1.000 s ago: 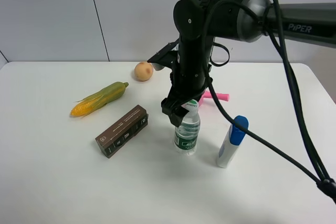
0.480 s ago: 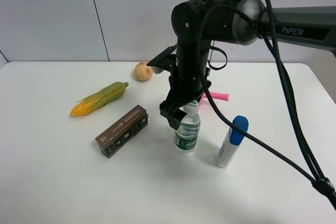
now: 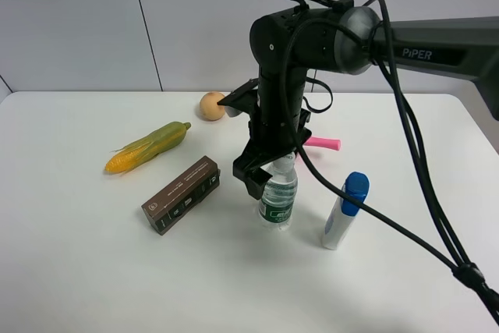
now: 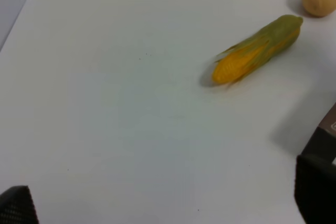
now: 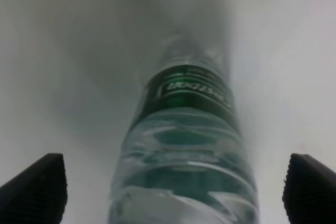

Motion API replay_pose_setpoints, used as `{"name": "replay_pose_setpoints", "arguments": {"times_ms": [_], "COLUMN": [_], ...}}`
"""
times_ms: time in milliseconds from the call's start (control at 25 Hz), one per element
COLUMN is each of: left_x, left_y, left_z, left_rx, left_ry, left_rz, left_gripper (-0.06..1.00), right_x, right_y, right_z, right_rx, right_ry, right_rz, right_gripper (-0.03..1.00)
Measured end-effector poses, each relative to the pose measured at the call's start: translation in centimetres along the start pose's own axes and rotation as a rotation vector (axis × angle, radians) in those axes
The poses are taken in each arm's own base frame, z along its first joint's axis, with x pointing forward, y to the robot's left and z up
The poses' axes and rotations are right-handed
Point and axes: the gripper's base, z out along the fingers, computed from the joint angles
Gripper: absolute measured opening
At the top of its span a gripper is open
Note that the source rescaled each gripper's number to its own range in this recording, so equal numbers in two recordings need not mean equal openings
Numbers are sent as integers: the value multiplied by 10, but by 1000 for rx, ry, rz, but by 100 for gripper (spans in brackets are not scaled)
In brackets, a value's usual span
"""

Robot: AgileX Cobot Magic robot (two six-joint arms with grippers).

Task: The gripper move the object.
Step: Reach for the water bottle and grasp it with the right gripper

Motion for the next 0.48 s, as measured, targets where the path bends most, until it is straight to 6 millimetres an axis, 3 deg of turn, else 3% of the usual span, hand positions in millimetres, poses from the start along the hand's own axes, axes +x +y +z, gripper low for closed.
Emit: {"name": "replay_pose_setpoints", "arguments": {"times_ms": [360,480], "left_x": [0,0], "left_y": [0,0], "left_z": [0,0], "left_rx": [0,0], "left_ry": [0,0], "left_rz": [0,0], "left_gripper": [100,100], "right_x": [-2,-2], "right_y": [3,1], "right_z": [4,4], "right_rx": [-18,-1], "right_ry": [9,14], "right_rz": [35,33], "right_gripper": [75,68]}}
